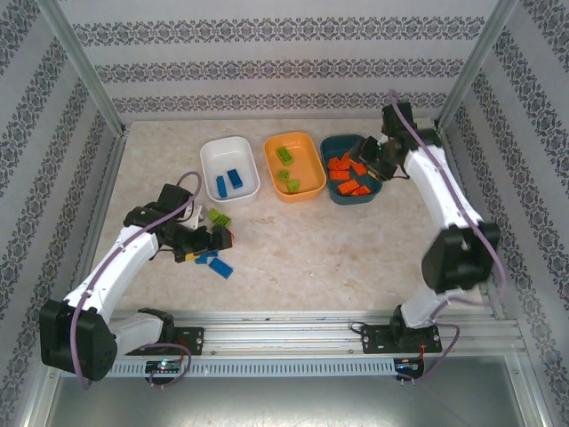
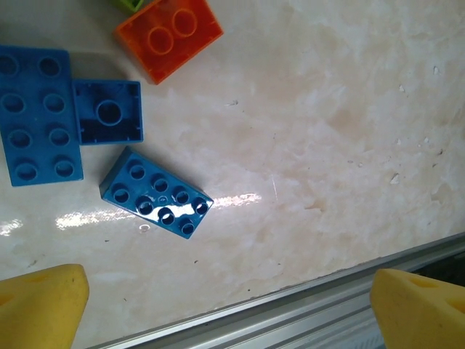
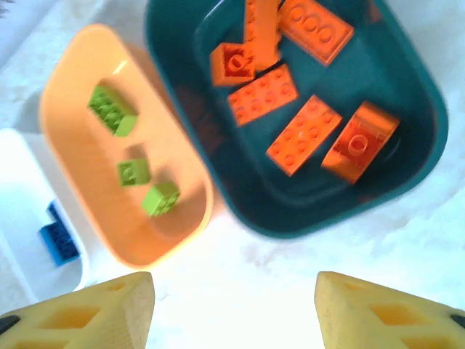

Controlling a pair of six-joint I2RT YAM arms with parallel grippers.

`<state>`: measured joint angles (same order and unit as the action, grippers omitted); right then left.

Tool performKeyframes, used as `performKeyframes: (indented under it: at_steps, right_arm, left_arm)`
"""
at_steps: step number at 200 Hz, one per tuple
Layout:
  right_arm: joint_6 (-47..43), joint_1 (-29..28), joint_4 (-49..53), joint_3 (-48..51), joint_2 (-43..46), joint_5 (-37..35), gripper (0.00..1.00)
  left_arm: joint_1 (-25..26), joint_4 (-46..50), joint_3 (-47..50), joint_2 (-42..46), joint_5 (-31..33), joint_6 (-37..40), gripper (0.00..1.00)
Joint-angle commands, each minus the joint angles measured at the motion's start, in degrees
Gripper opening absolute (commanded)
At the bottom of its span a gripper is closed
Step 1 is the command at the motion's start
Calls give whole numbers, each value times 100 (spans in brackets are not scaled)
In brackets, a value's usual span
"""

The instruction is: Sort the legos into containers by color

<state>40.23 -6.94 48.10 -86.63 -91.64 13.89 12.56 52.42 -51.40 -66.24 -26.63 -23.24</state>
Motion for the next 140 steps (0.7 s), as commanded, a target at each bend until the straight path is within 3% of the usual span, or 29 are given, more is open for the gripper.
performKeyframes:
  at_steps: [1, 25, 64, 140]
  right_arm:
    - [372, -321, -813, 1420, 780, 329, 61]
    - [642, -822, -1056, 2577, 1509, 242, 63]
    - [1131, -1510, -1260, 3587, 2087, -17, 63]
    - [1225, -1747, -1441, 3713, 1909, 17, 62]
  left_arm:
    - [288, 310, -363, -124, 531, 313, 98]
    - [646, 313, -613, -533, 880, 347, 95]
    - [1016, 233, -904, -1349, 1244, 456, 90]
    - [1084, 214, -1360, -2355, 1612, 603, 88]
